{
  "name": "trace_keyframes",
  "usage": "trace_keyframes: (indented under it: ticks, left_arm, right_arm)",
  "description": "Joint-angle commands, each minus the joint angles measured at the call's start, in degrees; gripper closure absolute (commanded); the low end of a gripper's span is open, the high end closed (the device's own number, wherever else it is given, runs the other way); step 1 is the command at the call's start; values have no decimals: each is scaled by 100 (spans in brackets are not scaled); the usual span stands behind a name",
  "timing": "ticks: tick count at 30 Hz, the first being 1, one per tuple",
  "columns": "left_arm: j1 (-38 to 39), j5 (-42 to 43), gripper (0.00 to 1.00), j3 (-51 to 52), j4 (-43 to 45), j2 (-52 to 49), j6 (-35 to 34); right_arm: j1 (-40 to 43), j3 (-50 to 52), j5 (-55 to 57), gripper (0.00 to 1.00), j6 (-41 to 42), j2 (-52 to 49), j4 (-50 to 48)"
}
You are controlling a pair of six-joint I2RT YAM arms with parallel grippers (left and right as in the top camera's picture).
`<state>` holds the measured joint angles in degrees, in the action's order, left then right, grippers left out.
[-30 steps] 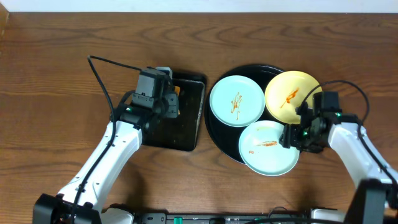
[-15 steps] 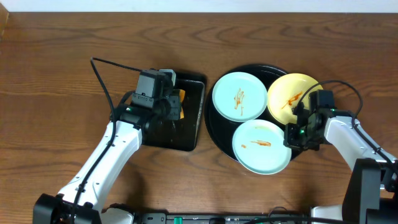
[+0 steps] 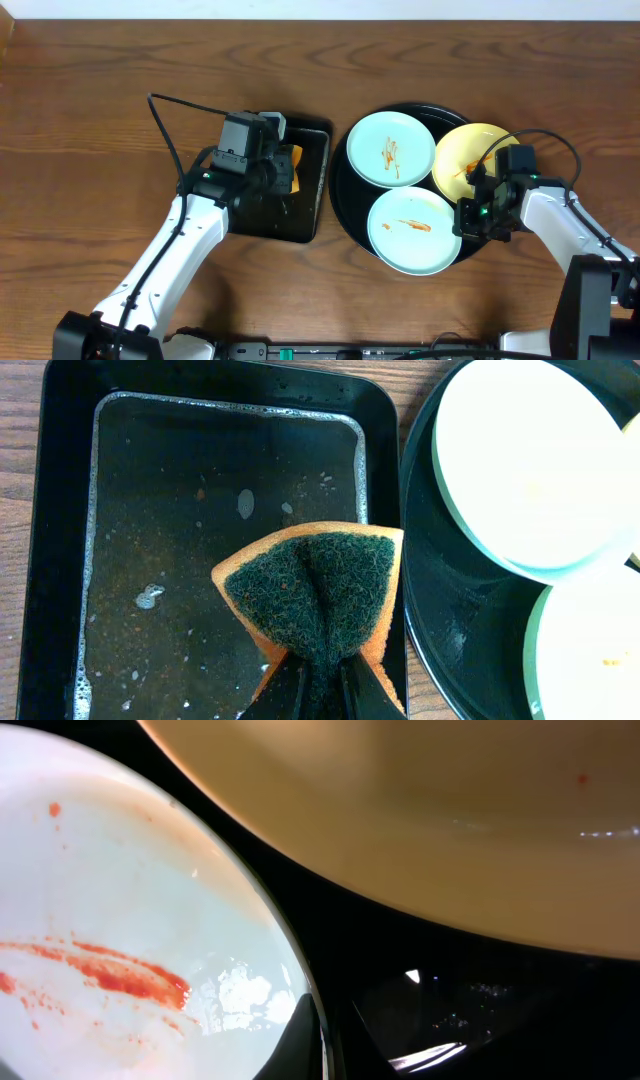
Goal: Clean dirty plates on tray and stack at the side
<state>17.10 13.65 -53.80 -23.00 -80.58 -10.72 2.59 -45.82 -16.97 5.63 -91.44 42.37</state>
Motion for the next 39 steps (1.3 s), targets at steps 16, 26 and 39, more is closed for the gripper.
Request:
trace_keyframes:
  ticks: [16,26,39]
  left_arm:
    - [13,90,92,22,-11,81,-57]
    - [13,92,92,22,-13,81,-57]
    - [13,87,92,22,361,83,157]
  right_arm:
    - [-46,-24,-1292,99,-999,-68,120]
    - [-46,-24,-1353,99,-1043,-68,227]
    - [-44,-24,-1362,99,-1040,-68,245]
